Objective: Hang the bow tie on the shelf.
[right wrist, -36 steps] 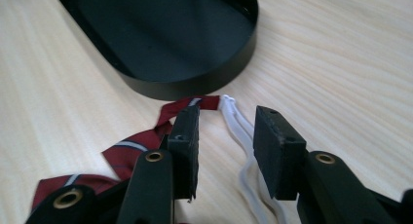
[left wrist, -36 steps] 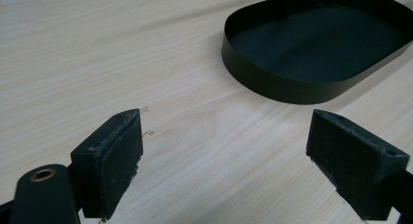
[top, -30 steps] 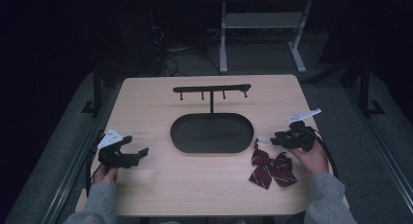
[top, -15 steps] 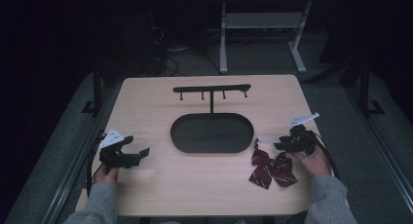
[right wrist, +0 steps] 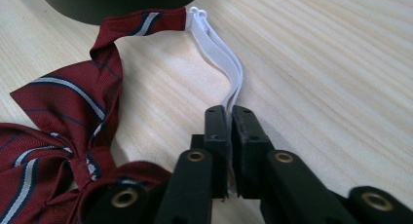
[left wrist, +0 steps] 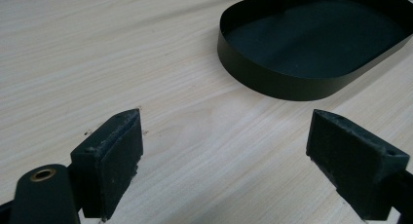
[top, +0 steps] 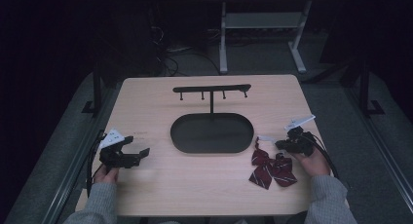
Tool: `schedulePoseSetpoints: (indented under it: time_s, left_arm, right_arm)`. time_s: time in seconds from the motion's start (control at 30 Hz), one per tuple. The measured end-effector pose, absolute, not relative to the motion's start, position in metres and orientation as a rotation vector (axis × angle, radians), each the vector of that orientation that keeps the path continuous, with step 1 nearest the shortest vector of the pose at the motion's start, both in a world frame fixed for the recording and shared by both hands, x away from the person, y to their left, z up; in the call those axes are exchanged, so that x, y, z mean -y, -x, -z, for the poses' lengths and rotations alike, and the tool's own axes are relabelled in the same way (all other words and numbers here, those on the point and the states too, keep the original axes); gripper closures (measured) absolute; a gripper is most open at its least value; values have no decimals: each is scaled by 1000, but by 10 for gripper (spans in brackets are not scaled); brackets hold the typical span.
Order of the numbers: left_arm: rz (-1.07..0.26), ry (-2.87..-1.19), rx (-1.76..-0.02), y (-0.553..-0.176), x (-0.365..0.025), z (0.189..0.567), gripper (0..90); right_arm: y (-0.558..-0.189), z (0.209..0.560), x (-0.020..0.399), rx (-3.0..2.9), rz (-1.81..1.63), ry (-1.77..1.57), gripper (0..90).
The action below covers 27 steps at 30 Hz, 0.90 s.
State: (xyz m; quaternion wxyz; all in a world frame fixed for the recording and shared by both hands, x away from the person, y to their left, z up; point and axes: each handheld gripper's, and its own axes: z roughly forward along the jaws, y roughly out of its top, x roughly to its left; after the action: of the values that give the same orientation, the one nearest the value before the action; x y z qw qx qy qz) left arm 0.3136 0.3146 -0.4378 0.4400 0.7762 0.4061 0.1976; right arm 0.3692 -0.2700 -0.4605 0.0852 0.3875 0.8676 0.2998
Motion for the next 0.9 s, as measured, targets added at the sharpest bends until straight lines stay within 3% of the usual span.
schedulePoseSetpoints:
  time_s: [0.27,0.9]
  left_arm:
    - [-490,-1928,-1008,-314,-315,438,130]
    - [-492,-1933,-1008,-313,-314,438,130]
  right_arm:
    - [-366,458,277,-2597,-973,-1186,884]
    - [-345,410,271,-2490,-1288,-1039,886]
